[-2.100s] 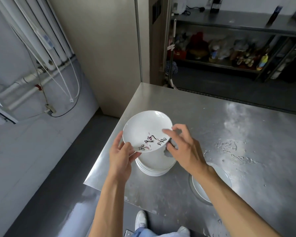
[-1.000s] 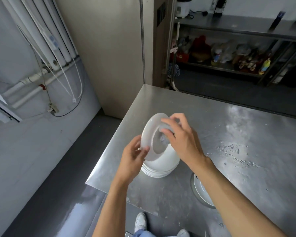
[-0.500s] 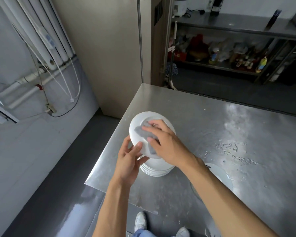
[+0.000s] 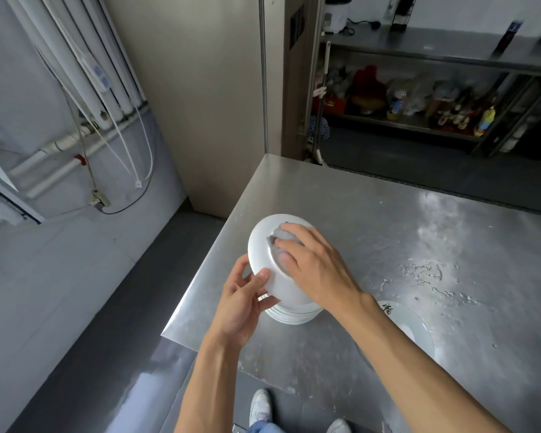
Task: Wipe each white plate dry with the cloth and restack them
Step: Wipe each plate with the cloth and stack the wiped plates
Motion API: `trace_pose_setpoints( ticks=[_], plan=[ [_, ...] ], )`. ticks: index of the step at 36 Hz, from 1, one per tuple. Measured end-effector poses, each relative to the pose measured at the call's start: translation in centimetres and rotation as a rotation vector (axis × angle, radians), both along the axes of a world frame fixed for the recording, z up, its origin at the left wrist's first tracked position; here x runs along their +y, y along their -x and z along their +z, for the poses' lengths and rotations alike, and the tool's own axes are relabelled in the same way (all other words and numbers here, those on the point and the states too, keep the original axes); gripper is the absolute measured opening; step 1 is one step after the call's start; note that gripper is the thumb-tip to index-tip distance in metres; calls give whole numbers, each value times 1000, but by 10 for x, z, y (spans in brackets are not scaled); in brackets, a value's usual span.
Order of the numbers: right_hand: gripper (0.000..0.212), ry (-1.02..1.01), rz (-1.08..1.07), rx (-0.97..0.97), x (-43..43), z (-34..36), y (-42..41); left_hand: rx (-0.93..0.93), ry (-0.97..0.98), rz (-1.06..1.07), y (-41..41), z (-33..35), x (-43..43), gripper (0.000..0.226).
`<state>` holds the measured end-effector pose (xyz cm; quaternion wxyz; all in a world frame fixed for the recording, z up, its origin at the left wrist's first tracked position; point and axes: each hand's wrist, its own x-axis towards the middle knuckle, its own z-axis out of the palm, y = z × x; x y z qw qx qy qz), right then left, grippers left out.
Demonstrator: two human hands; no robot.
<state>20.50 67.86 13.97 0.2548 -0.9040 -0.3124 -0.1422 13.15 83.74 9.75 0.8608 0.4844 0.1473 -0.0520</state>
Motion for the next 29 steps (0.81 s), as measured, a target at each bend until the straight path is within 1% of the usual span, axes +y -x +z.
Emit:
trace_pose_setpoints(
  ticks=[2,5,8,11,15,18,23,26,29],
  plan=[
    [15,-60,53,-4,7,2,5,-13,17,-1,0,2,1,45],
    [19,-107,106,-18,9,3,12,-42,56,16,1,4,7,47],
    [6,-107,143,-18,2,1,12,-56,84,33,2,4,13,46],
    [16,-102,81,-7,-4,-3,11,-52,78,32,3,3,16,39],
    [15,-135,-93,34,-7,-1,5,-37,43,-1,6,2,14,41],
    [12,-173,-132,49,1,5,2,-27,27,-22,7,3,10,45],
    [13,-212,69,11,20,9,10,-34,35,15,5,7,7,42],
    [10,-214,122,8,17,4,17,-45,69,66,7,7,12,43],
    [11,-224,130,-1,7,-5,21,-54,76,93,11,6,19,35]
  ],
)
